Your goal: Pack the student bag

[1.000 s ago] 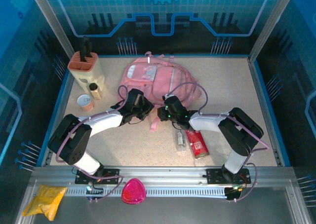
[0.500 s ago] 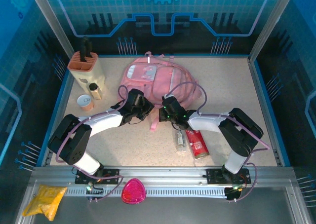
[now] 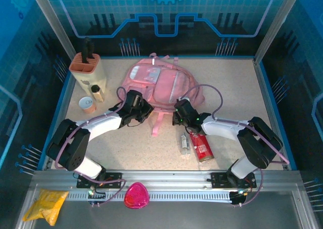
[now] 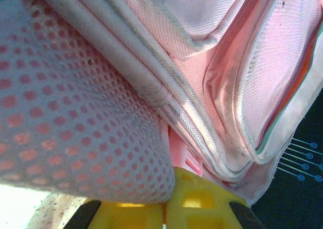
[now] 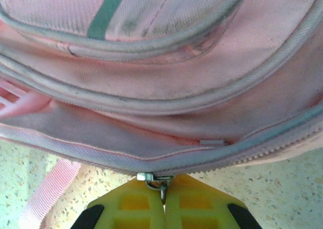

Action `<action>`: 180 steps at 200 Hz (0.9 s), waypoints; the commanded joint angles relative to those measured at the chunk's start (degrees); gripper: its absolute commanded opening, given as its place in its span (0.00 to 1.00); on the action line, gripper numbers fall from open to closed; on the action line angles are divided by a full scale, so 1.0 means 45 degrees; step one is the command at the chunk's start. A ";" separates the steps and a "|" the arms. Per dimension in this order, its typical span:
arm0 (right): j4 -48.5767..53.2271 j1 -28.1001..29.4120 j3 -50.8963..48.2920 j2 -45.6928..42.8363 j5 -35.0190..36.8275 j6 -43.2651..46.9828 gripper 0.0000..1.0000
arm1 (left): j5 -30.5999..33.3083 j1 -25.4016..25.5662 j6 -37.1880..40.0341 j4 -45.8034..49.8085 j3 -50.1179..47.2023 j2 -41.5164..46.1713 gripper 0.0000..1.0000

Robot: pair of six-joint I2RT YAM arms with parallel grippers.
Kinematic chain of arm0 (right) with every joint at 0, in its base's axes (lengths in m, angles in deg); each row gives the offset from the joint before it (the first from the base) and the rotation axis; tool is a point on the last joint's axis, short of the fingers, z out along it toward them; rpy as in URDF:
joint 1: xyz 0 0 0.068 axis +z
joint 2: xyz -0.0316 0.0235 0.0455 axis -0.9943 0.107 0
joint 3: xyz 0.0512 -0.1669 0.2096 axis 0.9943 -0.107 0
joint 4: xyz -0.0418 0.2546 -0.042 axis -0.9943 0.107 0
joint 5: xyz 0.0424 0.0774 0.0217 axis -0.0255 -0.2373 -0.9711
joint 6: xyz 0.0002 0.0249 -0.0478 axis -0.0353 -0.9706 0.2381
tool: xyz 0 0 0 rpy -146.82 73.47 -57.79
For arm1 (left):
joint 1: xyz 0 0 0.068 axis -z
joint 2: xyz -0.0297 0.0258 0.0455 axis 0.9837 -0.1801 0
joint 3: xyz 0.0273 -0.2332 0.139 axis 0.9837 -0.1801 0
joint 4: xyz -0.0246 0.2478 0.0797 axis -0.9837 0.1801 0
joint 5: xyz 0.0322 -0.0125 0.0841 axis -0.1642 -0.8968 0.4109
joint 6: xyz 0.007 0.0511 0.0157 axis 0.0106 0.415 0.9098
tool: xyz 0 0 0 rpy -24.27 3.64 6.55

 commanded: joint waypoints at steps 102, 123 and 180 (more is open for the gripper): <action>-0.0475 -0.0256 0.1753 0.1817 0.0704 0.2220 0.15 | -0.0243 -0.0236 0.0374 -0.0313 0.0141 0.0159 0.00; -0.0422 -0.0239 0.1607 0.1576 0.0829 0.2176 0.07 | -0.0178 -0.0235 0.0400 -0.0210 0.0139 0.0178 0.00; 0.2620 -0.0612 0.0609 0.0128 0.1932 0.0478 0.00 | 0.0118 -0.0858 0.1209 0.0641 0.0599 0.0004 0.00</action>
